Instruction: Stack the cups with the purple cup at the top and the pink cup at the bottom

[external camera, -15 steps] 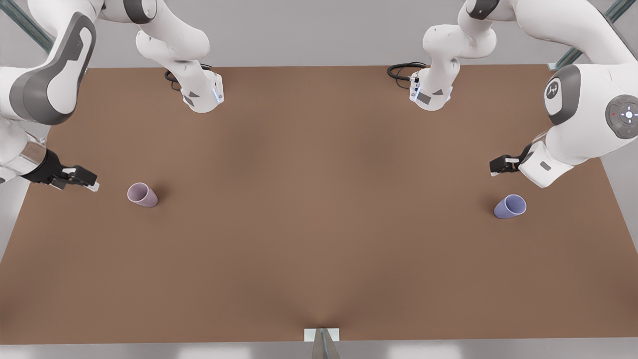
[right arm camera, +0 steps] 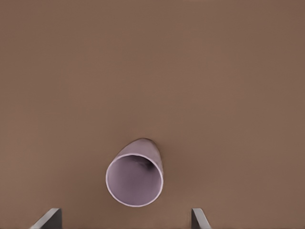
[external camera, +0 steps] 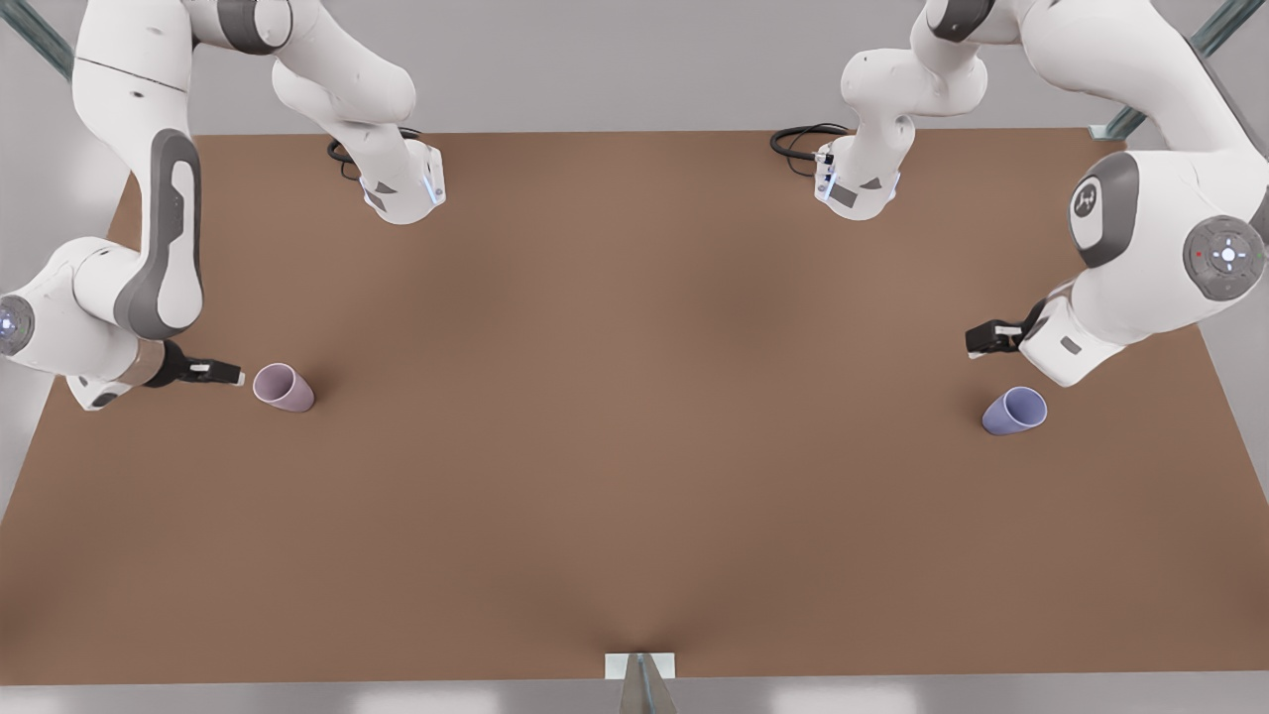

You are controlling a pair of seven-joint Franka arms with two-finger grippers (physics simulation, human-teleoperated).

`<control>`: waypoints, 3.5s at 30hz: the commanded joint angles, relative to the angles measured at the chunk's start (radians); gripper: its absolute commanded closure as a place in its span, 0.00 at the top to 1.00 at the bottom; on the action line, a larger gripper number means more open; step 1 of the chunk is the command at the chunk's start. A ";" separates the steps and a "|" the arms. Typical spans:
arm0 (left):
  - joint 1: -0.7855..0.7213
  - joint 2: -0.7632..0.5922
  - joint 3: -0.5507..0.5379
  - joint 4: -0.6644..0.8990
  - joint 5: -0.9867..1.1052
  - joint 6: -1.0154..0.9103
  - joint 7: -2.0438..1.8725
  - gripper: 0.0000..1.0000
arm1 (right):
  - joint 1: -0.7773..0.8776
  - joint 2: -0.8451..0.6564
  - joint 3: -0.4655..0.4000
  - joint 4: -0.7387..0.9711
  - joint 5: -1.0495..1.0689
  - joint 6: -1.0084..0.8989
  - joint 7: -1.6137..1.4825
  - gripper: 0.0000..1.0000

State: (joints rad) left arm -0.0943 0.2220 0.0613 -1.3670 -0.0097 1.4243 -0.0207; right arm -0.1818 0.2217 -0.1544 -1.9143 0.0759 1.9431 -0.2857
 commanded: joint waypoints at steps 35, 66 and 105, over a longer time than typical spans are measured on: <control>-0.001 0.002 0.011 -0.041 -0.001 0.059 -0.004 1.00 | 0.004 0.008 0.035 -0.235 0.002 0.355 -0.385 0.21; 0.162 0.212 0.315 -0.520 -0.197 0.852 0.861 1.00 | 0.924 0.834 0.141 1.040 0.021 0.079 1.459 0.21; -0.151 0.283 -0.021 -0.055 -0.337 0.340 -0.159 0.21 | 0.113 0.004 0.118 0.567 -0.067 -0.392 0.207 1.00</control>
State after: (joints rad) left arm -0.2446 0.5032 0.0598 -1.4300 -0.3334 1.8540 0.4692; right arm -0.0683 0.2249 -0.0367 -1.3507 0.0081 1.5856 0.3111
